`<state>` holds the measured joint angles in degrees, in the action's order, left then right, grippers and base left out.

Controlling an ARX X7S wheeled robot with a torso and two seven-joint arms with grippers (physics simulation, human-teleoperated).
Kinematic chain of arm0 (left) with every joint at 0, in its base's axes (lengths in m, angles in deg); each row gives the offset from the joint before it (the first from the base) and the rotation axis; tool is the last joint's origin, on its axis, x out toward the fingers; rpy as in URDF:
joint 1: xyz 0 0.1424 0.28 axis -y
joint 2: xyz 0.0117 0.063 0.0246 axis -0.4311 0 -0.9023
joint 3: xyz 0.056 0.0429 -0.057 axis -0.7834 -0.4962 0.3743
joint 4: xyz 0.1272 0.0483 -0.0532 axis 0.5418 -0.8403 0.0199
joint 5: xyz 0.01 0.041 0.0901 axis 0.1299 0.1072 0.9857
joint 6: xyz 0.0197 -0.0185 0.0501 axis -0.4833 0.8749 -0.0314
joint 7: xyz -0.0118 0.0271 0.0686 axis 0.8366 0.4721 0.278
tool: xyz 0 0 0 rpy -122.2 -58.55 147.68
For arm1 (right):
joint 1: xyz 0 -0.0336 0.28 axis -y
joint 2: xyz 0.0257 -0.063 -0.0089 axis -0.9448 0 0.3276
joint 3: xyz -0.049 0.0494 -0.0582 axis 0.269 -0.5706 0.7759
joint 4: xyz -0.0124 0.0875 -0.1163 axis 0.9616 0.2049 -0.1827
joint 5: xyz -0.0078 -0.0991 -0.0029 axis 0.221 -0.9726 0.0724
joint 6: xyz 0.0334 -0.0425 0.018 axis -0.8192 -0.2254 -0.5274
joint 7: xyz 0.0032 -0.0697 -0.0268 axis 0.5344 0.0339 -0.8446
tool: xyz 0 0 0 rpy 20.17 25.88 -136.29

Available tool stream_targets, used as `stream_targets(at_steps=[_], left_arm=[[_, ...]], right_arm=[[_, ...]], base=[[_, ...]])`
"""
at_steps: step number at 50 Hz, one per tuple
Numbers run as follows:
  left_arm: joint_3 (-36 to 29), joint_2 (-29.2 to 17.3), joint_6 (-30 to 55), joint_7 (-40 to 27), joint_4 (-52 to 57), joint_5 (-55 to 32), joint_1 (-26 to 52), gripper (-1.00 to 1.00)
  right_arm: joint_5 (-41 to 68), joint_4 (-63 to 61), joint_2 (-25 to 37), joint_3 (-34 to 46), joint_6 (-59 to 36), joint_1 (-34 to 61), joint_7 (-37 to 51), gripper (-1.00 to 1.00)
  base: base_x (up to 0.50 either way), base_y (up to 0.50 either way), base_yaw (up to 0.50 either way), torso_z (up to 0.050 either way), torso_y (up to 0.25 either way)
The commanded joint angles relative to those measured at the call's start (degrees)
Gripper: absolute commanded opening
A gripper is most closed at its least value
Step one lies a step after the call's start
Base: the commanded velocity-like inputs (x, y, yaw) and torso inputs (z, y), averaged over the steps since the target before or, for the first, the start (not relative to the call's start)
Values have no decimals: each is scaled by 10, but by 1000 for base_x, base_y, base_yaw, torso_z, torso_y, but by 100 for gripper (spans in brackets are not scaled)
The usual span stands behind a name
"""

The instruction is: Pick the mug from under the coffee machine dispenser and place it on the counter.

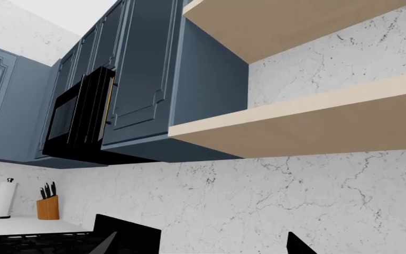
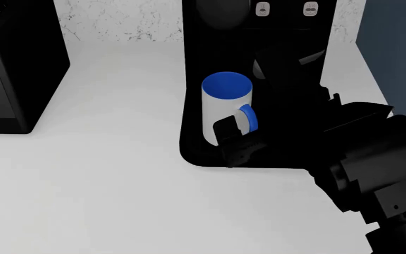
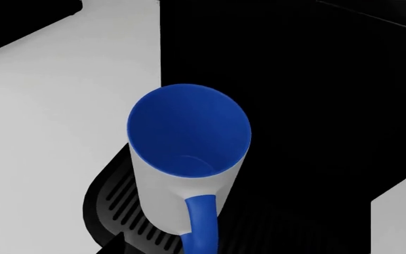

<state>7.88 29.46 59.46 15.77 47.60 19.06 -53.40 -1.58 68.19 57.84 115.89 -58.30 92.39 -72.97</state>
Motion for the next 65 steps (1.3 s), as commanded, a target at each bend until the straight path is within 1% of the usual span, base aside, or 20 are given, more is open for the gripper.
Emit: stream_targets(at_steps=[1, 25, 29, 39, 40, 46, 53, 59, 65], left_arm=[[0, 1, -2, 0, 0, -1, 0, 100], [0, 1, -9, -1, 0, 0, -4, 100], [-1, 1, -8, 0, 0, 2, -3, 100], [-4, 1, -5, 3, 0, 7, -1, 100], [-5, 1, -4, 4, 0, 9, 0, 100], [-6, 1, -2, 6, 0, 10, 3, 100], [-5, 1, -4, 5, 0, 7, 2, 100], [-9, 1, -5, 4, 0, 11, 0, 100], [-14, 1, -1, 6, 0, 17, 2, 100]], right_arm=[[-5, 19, -13, 9, 11, -2, -8, 100], [-28, 99, -34, 24, 54, 11, -37, 100], [-39, 139, -46, 31, 74, 17, -49, 100], [-36, 127, -46, 32, 68, 11, -44, 100], [-33, 122, -44, 29, 64, 11, -41, -100], [1, 8, -10, 11, 12, -2, -10, -100], [64, -189, 47, -22, -61, -49, 50, -100], [172, -363, 106, -122, -125, -107, 141, -100], [264, -470, 141, -206, -133, -189, 210, -100]], base=[[0, 0, 0, 0, 0], [0, 0, 0, 0, 0], [0, 0, 0, 0, 0], [0, 0, 0, 0, 0], [0, 0, 0, 0, 0], [0, 0, 0, 0, 0], [0, 0, 0, 0, 1], [0, 0, 0, 0, 0], [0, 0, 0, 0, 0]])
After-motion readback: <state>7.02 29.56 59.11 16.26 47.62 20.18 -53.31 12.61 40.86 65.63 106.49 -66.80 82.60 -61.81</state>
